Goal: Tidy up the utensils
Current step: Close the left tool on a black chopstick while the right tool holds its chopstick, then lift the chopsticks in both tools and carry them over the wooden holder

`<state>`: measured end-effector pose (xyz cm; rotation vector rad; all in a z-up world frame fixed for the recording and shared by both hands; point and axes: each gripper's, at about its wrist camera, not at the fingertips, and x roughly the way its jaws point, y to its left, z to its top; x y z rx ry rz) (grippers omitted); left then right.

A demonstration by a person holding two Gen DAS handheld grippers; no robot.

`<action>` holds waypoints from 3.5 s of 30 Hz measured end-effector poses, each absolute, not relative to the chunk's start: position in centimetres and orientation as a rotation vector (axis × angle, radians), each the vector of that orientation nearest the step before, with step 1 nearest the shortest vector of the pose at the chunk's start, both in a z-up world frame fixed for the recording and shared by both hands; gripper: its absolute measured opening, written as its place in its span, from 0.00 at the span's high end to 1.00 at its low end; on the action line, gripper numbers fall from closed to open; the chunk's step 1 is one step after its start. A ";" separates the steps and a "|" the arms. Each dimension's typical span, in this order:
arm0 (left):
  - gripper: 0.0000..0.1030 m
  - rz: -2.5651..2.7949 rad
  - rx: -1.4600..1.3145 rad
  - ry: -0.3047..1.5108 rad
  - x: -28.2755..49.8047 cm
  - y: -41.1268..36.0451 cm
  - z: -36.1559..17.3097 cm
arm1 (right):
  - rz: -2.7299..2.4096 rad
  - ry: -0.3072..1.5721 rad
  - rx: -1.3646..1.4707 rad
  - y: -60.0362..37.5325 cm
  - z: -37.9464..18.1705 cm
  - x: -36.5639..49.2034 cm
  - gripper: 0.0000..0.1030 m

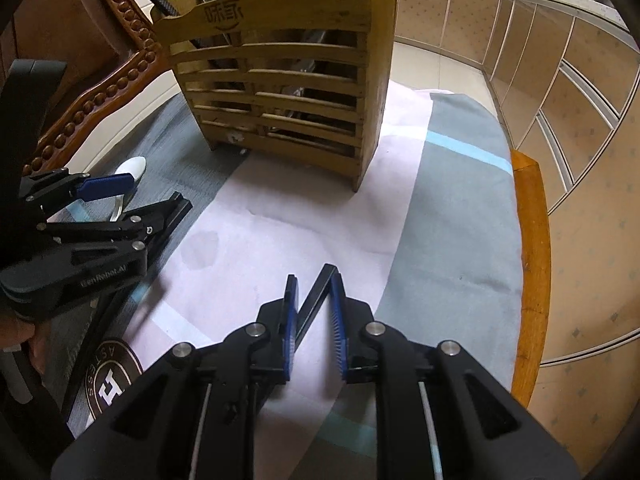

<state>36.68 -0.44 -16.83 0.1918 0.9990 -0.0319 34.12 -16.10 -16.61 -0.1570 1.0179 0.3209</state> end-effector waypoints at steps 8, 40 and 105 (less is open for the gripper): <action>0.69 0.011 0.214 1.011 36.5 -3.0 -16.2 | 0.287 1.005 -0.191 -15.1 -16.7 33.8 0.84; 0.45 -0.144 0.079 1.080 36.2 -1.4 -16.2 | 0.309 1.009 -0.199 -14.6 -16.7 33.8 0.82; 0.94 -0.219 -0.035 0.466 22.6 4.8 7.8 | 0.155 1.029 -0.093 -12.6 -15.7 33.5 0.94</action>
